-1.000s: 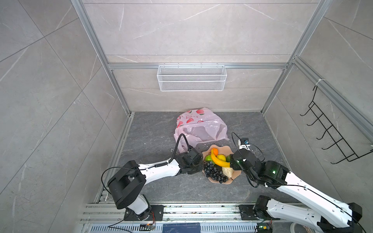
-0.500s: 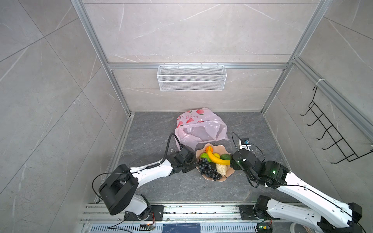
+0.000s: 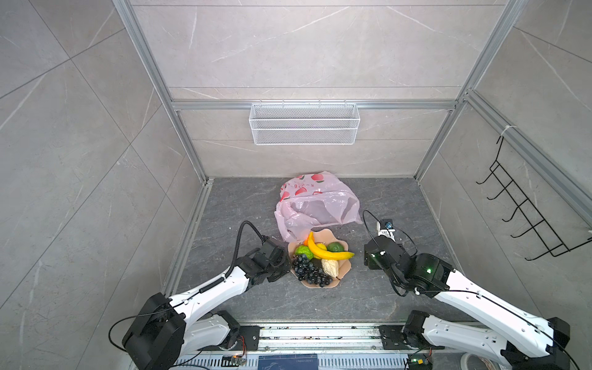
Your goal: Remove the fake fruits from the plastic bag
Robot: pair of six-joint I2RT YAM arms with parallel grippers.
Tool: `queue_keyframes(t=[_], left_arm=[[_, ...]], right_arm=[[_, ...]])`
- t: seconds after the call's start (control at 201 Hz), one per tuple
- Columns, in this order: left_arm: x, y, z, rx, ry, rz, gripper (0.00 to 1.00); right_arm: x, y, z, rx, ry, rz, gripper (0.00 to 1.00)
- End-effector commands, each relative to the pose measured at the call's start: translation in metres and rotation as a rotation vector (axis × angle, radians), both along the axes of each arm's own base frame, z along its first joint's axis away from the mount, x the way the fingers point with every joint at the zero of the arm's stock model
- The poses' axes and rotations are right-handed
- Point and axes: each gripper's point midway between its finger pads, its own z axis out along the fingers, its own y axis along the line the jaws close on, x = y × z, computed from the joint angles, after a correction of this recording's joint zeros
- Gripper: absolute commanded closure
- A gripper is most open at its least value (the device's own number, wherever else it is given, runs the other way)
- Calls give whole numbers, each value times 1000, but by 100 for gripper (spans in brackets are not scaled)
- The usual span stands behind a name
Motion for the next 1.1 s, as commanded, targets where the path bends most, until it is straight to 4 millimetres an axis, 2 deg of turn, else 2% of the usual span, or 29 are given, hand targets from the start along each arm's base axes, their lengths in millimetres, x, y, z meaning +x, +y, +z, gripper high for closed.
queue_keyframes(t=[0.0, 0.129, 0.324, 0.373, 0.498, 0.637, 0.707, 0.797, 0.876, 0.951, 1.016, 1.09], left_arm=[[-2, 12, -6, 70, 3, -11, 84], [-1, 12, -2, 77, -8, -19, 67], [-2, 23, 16, 120, -53, -25, 58], [-3, 28, 23, 136, -71, -29, 56], [-6, 47, 43, 204, -131, -31, 48], [-3, 74, 73, 316, -241, -19, 35], [7, 90, 93, 400, -321, 9, 27], [28, 117, 117, 566, -436, 80, 18], [47, 143, 130, 729, -503, 177, 9], [64, 165, 128, 845, -518, 244, 5], [80, 182, 118, 898, -501, 256, 4], [97, 196, 105, 958, -514, 243, 3]], right_arm=[[2, -2, 11, 3, -16, -21, 26], [2, -4, 13, -2, -19, -24, 26], [2, -16, 20, -39, -48, -60, 26], [1, -25, 25, -60, -60, -96, 21], [5, -46, 34, -89, -70, -168, 14], [21, -67, 29, -42, -27, -226, 13], [34, -74, 27, -50, -34, -243, 10], [54, -89, 19, -50, -14, -306, 1], [73, -115, 1, 20, 25, -404, 0], [88, -134, -17, 96, 39, -456, 0], [100, -150, -33, 107, 16, -486, 0], [112, -159, -50, 94, 14, -488, 0]])
